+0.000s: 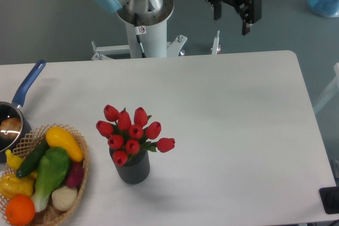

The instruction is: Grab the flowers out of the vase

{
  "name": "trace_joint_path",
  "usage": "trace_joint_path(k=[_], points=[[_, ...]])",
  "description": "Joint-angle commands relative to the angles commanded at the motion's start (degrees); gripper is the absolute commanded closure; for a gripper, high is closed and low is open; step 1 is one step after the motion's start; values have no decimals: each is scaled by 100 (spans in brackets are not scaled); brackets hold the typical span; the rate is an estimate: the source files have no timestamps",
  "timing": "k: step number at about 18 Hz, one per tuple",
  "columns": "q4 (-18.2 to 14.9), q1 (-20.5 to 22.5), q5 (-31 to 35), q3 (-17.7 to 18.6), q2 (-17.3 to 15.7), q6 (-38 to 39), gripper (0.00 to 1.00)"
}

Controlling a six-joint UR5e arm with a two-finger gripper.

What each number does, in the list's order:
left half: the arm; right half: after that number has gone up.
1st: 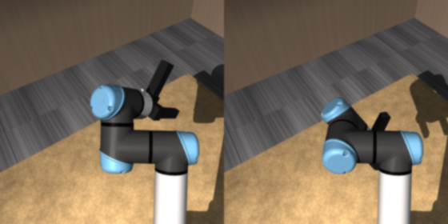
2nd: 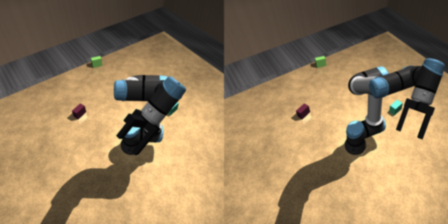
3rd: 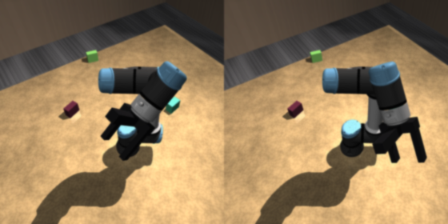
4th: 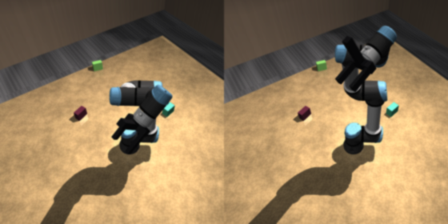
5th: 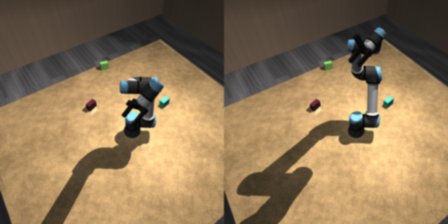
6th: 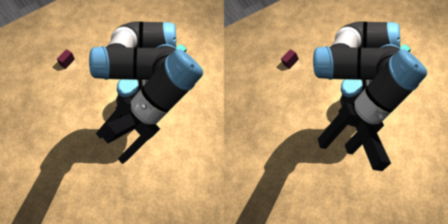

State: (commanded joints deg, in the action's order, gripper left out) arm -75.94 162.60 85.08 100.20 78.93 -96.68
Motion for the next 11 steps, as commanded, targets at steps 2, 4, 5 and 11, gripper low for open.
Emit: trace_joint_path(k=[2,4,5,11], points=[[0,9,0,9,-9,0,0],[0,0,-52,0,0,0,0],[17,0,-61,9,-9,9,0],[132,18,-254,237,-9,271,0]])
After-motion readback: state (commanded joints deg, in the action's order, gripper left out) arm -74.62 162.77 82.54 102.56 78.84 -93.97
